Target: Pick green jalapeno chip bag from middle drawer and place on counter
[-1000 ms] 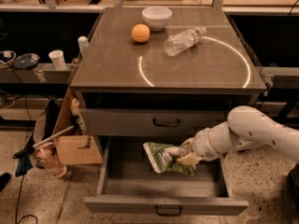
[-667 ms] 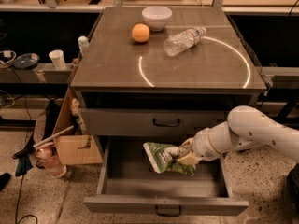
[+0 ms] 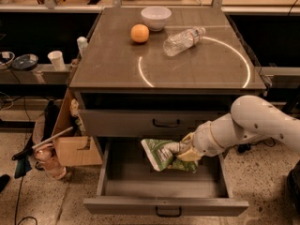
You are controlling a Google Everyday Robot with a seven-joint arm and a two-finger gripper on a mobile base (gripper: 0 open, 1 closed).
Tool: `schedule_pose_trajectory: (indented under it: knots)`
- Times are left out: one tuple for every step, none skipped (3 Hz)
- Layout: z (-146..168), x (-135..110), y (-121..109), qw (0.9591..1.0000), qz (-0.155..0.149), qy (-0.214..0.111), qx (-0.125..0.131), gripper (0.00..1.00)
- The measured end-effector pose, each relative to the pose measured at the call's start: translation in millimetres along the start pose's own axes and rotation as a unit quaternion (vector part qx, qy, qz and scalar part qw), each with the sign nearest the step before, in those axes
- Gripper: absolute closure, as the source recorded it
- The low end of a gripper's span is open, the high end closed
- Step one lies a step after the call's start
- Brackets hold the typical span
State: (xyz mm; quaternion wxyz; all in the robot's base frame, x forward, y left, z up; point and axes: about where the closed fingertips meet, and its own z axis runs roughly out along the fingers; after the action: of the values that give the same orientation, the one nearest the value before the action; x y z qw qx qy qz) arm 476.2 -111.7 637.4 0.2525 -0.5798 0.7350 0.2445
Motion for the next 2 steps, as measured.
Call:
schedule_pose_trajectory:
  knots:
    - [-21.9,-22.1,11.7,0.9999,-0.015,-0.002,0.000,1.00]
    - [-41.9,-41.0,21.7,0.9998,-0.016,-0.005,-0.013,1.00]
